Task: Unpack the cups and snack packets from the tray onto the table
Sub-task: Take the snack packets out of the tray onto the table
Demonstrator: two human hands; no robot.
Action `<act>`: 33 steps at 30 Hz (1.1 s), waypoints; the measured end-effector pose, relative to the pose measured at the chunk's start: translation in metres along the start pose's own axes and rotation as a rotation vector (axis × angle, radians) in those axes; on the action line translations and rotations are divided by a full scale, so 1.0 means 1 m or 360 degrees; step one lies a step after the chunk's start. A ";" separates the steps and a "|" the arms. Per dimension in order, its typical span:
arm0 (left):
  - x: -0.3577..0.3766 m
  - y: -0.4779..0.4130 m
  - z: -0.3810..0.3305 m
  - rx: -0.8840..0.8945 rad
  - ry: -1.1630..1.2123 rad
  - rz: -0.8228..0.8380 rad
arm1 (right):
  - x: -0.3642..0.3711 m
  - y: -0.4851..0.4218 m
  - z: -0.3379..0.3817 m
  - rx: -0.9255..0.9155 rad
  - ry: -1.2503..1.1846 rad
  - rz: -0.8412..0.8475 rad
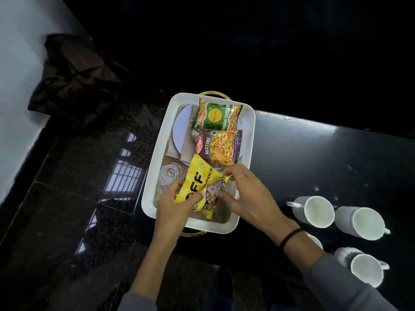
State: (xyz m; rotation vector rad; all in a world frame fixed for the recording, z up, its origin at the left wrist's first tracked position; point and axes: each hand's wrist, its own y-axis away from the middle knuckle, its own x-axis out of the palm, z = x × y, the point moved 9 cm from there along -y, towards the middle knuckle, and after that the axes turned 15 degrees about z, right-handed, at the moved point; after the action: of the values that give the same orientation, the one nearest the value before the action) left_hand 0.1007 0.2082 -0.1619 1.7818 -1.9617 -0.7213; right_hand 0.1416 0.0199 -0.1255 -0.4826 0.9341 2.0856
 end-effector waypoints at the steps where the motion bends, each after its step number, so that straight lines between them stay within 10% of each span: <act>1: -0.002 0.002 -0.009 0.0056 0.0024 0.0008 | -0.007 0.000 0.003 -0.0023 -0.0018 -0.0029; 10: -0.007 -0.009 -0.095 0.0446 0.0186 0.0068 | -0.048 -0.010 -0.006 -0.0036 -0.0945 0.0194; 33: 0.137 -0.047 -0.073 -0.0062 0.0816 0.0703 | -0.078 0.040 -0.118 0.0160 -0.2244 -0.0159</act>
State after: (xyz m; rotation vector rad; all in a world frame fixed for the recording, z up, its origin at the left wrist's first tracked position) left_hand 0.1659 0.0618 -0.1400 1.2709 -1.8569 -0.1341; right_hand 0.1613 -0.1246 -0.1379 0.9080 0.1277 1.6621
